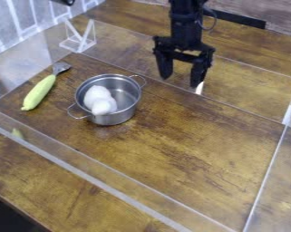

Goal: Put the mushroom in the silver pot

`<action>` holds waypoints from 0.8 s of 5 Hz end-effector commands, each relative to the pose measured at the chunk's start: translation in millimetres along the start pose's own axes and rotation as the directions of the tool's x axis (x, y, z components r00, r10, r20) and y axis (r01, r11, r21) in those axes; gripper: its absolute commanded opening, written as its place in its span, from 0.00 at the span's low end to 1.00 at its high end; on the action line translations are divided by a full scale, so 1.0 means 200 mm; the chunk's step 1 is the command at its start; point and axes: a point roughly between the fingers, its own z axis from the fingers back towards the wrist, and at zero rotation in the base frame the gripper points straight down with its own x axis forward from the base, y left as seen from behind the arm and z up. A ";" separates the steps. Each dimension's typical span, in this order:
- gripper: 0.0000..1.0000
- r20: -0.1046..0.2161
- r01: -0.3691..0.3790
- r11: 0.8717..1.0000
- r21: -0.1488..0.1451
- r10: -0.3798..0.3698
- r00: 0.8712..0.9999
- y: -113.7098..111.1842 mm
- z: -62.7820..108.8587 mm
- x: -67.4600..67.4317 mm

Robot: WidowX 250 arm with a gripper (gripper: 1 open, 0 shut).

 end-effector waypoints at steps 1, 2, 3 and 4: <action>1.00 0.052 0.013 1.000 0.005 -0.013 0.999 -0.06 0.07 0.03; 1.00 0.048 0.009 1.000 0.003 -0.009 0.999 -0.02 0.05 0.00; 1.00 0.057 0.005 1.000 -0.006 -0.005 0.998 0.02 0.07 -0.02; 0.00 0.059 0.000 1.000 -0.008 0.000 0.998 0.05 0.08 -0.04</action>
